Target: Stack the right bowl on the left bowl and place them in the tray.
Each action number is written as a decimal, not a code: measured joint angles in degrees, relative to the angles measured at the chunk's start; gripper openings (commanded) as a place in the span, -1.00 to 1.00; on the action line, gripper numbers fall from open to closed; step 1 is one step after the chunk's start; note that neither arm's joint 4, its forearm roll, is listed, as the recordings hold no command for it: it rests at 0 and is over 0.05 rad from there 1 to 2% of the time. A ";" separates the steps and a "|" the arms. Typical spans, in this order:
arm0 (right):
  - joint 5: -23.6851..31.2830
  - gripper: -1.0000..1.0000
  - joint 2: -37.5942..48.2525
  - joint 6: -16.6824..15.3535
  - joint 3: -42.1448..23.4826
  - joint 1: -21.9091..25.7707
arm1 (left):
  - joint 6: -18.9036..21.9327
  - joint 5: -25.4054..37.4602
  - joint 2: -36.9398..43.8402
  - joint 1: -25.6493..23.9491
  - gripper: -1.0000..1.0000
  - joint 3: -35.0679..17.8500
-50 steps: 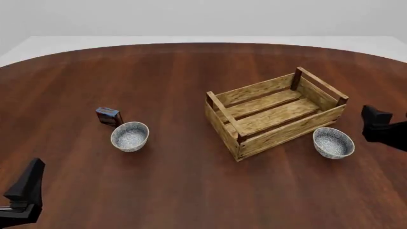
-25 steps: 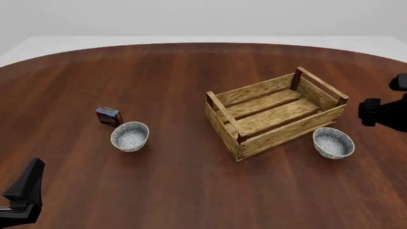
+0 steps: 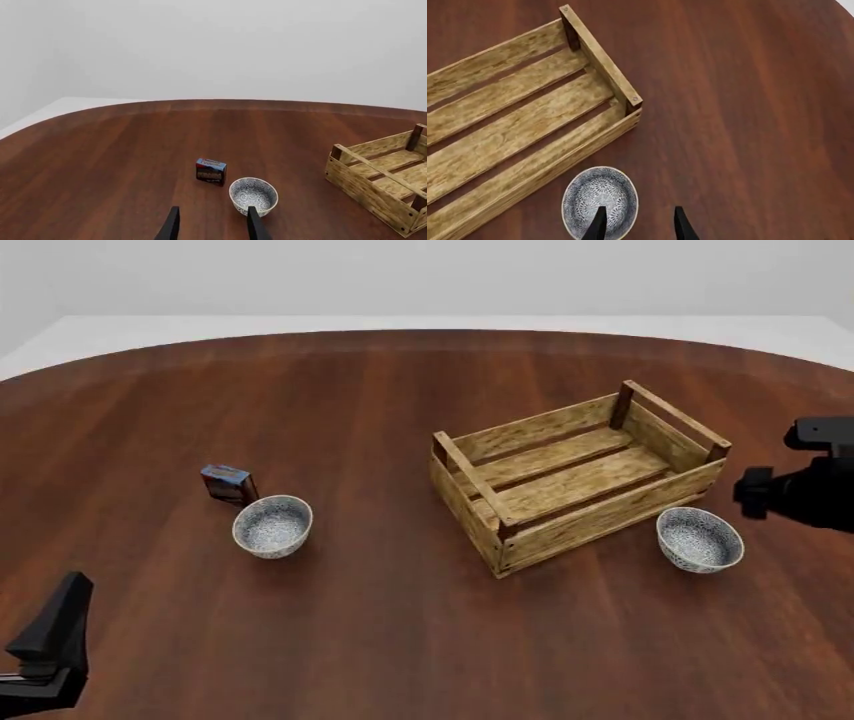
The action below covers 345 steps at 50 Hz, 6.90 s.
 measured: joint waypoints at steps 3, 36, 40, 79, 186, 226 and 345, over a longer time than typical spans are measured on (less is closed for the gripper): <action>-0.65 1.00 1.17 -0.14 0.03 -0.18 | -0.03 0.02 0.00 0.02 1.00 0.01; -11.07 1.00 15.85 1.25 1.71 0.26 | -0.31 0.30 -0.01 0.12 1.00 -0.53; -12.13 1.00 17.40 1.38 1.86 0.20 | -0.35 0.31 -0.01 0.11 1.00 -0.60; -16.85 -1.00 21.71 2.60 2.63 1.01 | -0.56 0.03 -0.01 0.29 1.00 -0.70; -4.17 -1.00 -23.11 8.10 -3.46 32.89 | 4.04 1.22 5.77 -5.81 1.00 -8.68; -10.72 -1.00 -15.66 2.35 -6.36 35.42 | 9.30 -11.68 33.34 -22.59 1.00 -23.66; -13.26 -1.00 -5.16 0.63 -8.28 39.21 | 2.58 -18.93 83.70 -46.17 1.00 -59.86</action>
